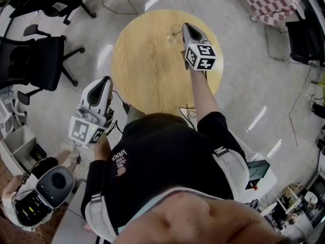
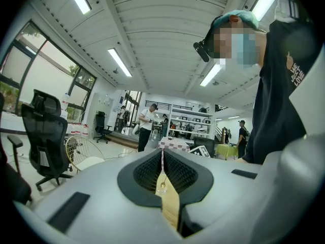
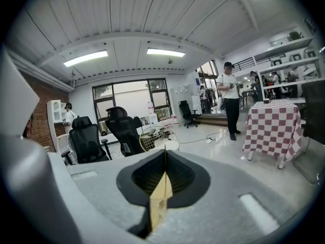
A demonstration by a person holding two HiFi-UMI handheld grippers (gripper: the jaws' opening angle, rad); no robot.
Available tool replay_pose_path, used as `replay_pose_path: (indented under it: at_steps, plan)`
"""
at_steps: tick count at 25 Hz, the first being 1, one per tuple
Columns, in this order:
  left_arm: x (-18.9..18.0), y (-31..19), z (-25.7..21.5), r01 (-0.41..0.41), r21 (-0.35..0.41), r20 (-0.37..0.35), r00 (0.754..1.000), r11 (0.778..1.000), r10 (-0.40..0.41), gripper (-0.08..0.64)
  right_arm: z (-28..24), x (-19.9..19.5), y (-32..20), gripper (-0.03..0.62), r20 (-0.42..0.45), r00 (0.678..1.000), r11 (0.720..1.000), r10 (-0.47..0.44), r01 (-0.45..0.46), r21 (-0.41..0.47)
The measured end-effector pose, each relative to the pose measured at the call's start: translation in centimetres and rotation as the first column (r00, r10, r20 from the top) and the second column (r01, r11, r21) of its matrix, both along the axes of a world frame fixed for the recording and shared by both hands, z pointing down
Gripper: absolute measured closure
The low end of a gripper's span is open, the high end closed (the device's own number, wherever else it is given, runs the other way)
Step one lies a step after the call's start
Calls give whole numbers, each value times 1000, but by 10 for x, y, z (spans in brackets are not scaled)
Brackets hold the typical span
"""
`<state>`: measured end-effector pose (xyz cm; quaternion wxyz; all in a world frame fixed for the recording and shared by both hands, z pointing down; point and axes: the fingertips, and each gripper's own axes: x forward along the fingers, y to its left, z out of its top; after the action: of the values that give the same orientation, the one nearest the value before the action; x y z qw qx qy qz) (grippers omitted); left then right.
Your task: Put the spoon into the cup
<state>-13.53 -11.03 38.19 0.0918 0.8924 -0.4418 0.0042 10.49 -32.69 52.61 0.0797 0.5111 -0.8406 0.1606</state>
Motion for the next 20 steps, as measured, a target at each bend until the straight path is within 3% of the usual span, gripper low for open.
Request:
replay_pose_path:
  at_steps: [20]
  plan:
    - [0,2,3,-1,-4,-2,1000,1000,1,555,27,-9,-3,592,-51,998,999,-24,22,-44]
